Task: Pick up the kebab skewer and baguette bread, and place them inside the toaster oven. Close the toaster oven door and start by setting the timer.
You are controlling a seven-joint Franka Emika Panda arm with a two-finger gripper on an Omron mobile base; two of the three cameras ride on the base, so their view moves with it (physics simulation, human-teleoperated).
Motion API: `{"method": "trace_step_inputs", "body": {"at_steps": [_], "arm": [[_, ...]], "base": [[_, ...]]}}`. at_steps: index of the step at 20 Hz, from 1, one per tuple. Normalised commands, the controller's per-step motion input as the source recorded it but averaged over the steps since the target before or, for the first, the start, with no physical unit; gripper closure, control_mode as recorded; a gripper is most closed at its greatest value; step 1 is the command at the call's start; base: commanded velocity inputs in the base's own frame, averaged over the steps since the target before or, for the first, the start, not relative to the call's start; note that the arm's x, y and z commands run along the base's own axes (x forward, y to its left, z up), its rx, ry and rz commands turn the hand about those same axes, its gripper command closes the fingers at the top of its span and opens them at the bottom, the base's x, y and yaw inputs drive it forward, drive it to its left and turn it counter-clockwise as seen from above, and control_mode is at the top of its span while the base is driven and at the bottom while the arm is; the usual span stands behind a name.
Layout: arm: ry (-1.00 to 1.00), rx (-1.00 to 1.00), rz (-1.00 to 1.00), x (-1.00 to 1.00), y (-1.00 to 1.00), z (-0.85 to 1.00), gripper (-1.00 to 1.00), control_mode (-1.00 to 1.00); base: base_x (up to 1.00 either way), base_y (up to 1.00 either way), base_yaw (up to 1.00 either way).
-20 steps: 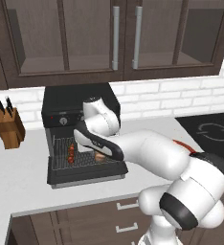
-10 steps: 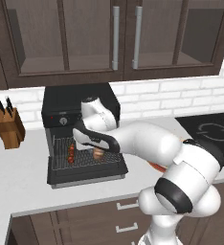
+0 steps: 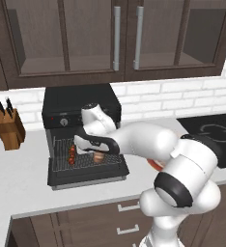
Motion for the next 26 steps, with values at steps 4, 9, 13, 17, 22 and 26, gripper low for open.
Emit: {"method": "trace_step_inputs", "body": {"at_steps": [4,9,13,17,22,26], "arm": [[0.00,0.00,0.00,0.03,0.00,-0.28,1.00,-1.00],[0.00,0.00,0.00,0.00,0.00,-0.31,1.00,-1.00],[0.00,0.00,0.00,0.00,0.00,-0.27,1.00,-1.00],[0.00,0.00,0.00,-0.04,0.00,-0.37,1.00,-1.00],[0.00,0.00,0.00,-0.17,0.00,-0.36,-1.00,-1.00],[-0.04,0.00,0.00,-0.08,0.00,-0.10,-1.00,-1.00]], "base": [[0.00,0.00,0.00],[0.00,0.00,0.00],[0.00,0.00,0.00],[0.00,0.00,0.00],[0.00,0.00,0.00],[0.00,0.00,0.00]]}}
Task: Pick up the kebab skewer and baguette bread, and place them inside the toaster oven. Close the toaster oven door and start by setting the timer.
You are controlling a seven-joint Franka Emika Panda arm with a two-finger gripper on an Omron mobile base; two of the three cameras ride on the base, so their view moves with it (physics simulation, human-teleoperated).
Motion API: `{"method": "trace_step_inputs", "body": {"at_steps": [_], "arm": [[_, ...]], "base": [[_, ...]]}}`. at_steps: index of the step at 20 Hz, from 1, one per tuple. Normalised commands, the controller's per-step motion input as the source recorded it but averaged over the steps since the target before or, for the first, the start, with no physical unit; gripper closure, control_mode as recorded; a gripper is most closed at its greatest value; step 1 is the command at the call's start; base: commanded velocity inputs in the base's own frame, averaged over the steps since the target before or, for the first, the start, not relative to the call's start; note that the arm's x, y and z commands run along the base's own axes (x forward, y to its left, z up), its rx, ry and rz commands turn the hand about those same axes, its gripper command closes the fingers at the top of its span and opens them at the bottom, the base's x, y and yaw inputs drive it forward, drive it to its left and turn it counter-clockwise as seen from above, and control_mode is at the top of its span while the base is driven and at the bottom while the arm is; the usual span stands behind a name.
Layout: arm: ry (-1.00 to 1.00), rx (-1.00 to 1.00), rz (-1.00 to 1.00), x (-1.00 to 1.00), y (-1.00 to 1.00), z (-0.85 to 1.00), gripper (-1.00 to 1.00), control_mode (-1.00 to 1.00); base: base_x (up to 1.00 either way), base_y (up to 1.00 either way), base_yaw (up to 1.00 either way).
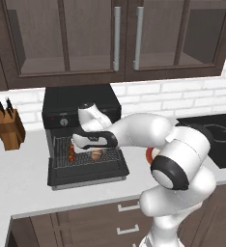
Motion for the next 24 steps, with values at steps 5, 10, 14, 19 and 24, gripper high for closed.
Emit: {"method": "trace_step_inputs", "body": {"at_steps": [5,10,14,19,24], "arm": [[-0.04,0.00,0.00,-0.12,-0.01,0.00,-1.00,-1.00],[-0.12,0.00,0.00,-0.28,0.00,0.32,-1.00,-1.00],[-0.08,0.00,-0.02,-0.57,-0.01,0.16,-1.00,-1.00],[0.00,0.03,-0.11,-0.69,0.00,0.00,-1.00,-1.00],[0.01,0.07,-0.18,-0.17,-0.06,-0.03,-1.00,-1.00]], "base": [[0.00,0.00,0.00],[0.00,0.00,0.00],[0.00,0.00,0.00],[0.00,0.00,0.00],[0.00,0.00,0.00]]}}
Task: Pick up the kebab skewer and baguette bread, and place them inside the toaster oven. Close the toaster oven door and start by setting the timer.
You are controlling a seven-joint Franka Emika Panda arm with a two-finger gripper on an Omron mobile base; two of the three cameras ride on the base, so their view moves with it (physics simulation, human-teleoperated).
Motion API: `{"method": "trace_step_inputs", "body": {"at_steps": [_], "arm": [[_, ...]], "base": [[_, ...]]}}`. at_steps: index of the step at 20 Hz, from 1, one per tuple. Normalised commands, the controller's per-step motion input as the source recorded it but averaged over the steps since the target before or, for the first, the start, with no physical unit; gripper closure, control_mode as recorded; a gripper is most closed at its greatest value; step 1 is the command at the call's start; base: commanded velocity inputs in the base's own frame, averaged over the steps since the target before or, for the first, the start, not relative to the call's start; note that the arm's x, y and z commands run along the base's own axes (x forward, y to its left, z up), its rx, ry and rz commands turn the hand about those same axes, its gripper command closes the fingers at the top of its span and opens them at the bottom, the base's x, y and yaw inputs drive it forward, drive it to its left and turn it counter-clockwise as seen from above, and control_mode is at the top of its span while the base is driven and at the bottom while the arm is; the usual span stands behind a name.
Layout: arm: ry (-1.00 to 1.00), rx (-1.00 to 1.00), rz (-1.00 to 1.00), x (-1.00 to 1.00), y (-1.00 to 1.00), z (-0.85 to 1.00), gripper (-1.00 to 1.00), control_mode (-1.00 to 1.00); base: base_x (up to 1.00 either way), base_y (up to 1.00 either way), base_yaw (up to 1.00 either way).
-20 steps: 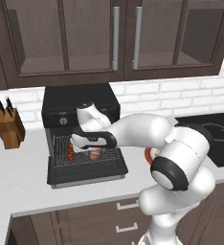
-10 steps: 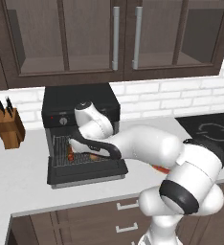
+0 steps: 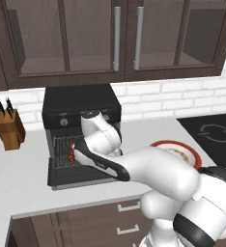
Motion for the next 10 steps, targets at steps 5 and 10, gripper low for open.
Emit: {"method": "trace_step_inputs", "body": {"at_steps": [5,10], "arm": [[0.04,0.05,-0.17,0.00,0.00,-0.46,-1.00,-1.00],[0.00,0.00,-0.07,0.03,0.23,-0.59,-1.00,-1.00]], "base": [[0.00,0.00,0.00],[0.00,0.00,0.00]]}}
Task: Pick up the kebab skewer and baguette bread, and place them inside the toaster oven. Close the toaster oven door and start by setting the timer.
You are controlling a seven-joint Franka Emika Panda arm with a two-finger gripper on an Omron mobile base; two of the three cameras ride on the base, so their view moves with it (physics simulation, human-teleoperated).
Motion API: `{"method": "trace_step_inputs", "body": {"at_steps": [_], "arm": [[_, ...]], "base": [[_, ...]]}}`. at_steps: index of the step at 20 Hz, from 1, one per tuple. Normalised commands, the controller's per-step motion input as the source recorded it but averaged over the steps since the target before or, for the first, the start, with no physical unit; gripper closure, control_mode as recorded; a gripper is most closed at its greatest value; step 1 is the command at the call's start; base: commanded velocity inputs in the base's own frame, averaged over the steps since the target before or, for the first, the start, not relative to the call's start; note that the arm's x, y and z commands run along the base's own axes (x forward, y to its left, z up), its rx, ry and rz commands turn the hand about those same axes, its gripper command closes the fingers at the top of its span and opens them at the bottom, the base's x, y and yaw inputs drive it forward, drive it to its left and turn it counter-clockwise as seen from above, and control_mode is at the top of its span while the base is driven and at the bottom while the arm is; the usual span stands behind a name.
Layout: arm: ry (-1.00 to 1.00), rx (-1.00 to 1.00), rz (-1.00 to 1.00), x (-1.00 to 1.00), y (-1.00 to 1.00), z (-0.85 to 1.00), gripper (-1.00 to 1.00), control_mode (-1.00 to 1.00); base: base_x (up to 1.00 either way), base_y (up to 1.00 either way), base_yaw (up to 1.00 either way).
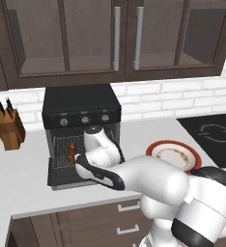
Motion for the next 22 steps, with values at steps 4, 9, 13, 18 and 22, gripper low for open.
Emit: {"method": "trace_step_inputs", "body": {"at_steps": [4,9,13,18,22], "arm": [[-0.03,0.00,0.00,0.29,0.19,-0.16,-1.00,-1.00],[-0.03,0.00,0.00,0.40,0.03,0.00,-1.00,-1.00],[-0.01,0.00,0.00,0.31,0.02,-0.03,-1.00,-1.00],[-0.02,0.00,-0.01,0.21,0.16,-0.11,-1.00,-1.00],[-0.04,0.00,-0.04,0.38,0.02,0.00,-1.00,-1.00]], "base": [[0.00,0.00,0.00],[0.00,0.00,0.00],[0.00,0.00,0.00],[0.00,0.00,0.00],[0.00,0.00,0.00]]}}
